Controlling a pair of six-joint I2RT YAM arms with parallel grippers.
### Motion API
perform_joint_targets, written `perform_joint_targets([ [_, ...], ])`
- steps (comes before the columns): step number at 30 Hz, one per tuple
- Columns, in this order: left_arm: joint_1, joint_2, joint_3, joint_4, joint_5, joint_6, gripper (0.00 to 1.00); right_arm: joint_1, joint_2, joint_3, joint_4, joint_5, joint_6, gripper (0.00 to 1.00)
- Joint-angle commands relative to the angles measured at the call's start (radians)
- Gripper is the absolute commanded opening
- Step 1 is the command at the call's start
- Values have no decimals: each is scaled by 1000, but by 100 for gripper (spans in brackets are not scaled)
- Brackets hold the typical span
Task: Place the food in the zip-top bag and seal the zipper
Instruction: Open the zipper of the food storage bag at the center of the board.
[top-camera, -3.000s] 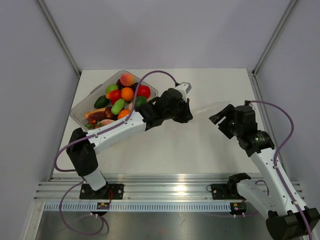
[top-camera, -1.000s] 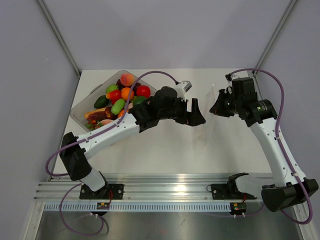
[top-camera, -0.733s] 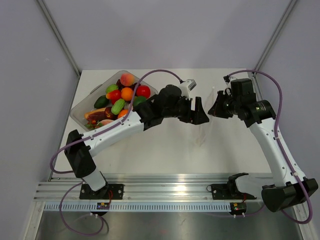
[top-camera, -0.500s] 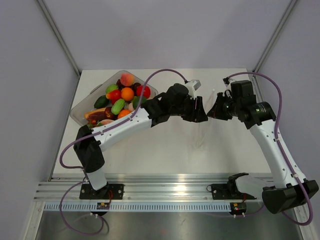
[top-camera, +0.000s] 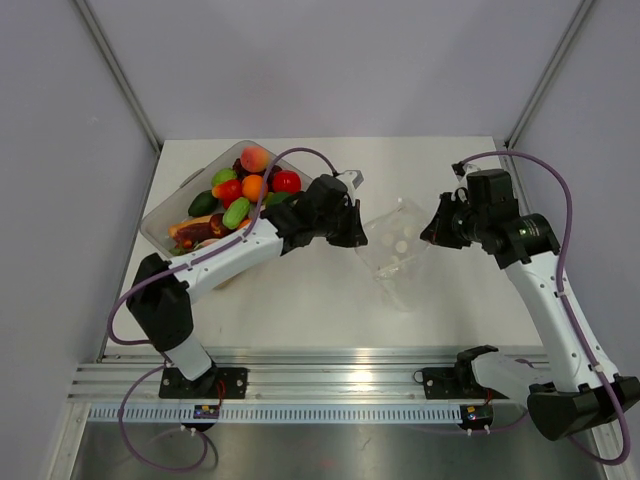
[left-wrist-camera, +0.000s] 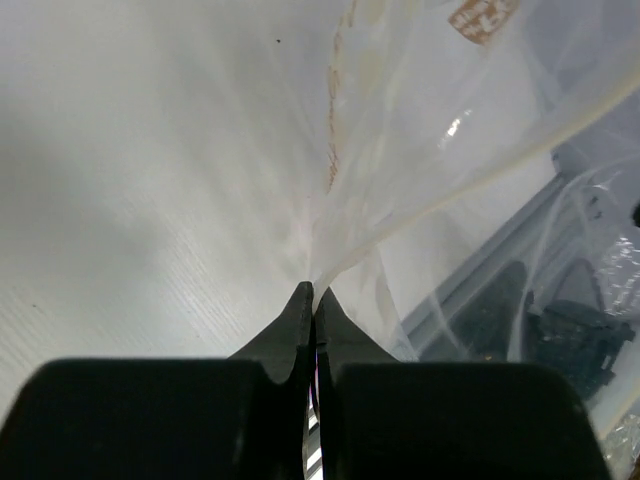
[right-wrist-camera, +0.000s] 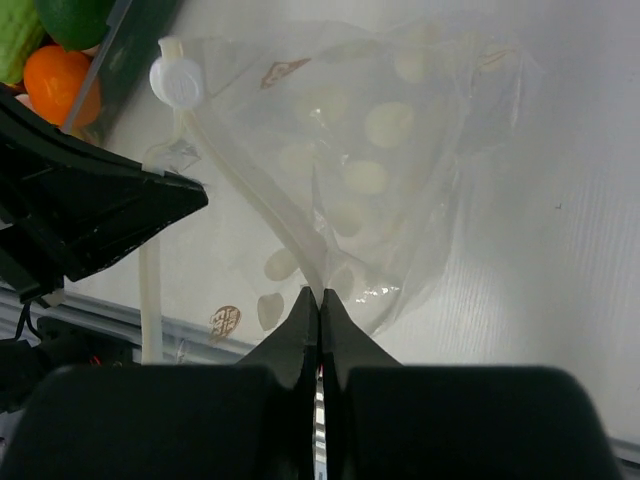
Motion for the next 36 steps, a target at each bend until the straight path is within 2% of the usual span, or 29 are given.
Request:
perform_joint_targets([
  [1,-1,-41,-10,24,-19,34,0,9,-45,53,30,5,22,0],
  [6,0,-12,-7,28,-1,63,0,12,-44,67,71,-115,48,0],
  [10,8,-3,-7,30,47,102,0,23,-36,18,76,-98,47,0],
  [14,16,-1,-4,28,58,157,0,46,-9,-48,151,-113,106,0],
  [22,101,3,-87,27,73,266,0,213,120,-125,344,2,232,0],
  [25,129,-18,-116,4,15,296,1,244,189,-96,390,26,255,0],
  [29,186,-32,-158,-32,-17,310,8,269,270,-58,433,68,286,0],
  [32,209,-46,-190,-24,-10,315,18,278,321,-33,475,66,303,0],
  [33,212,-46,-194,-21,-17,313,25,281,338,-10,481,57,306,0],
  [35,221,-57,-202,-21,-25,307,27,295,388,32,482,57,303,0],
  [36,224,-57,-201,-24,-48,301,45,299,404,45,482,57,301,0],
])
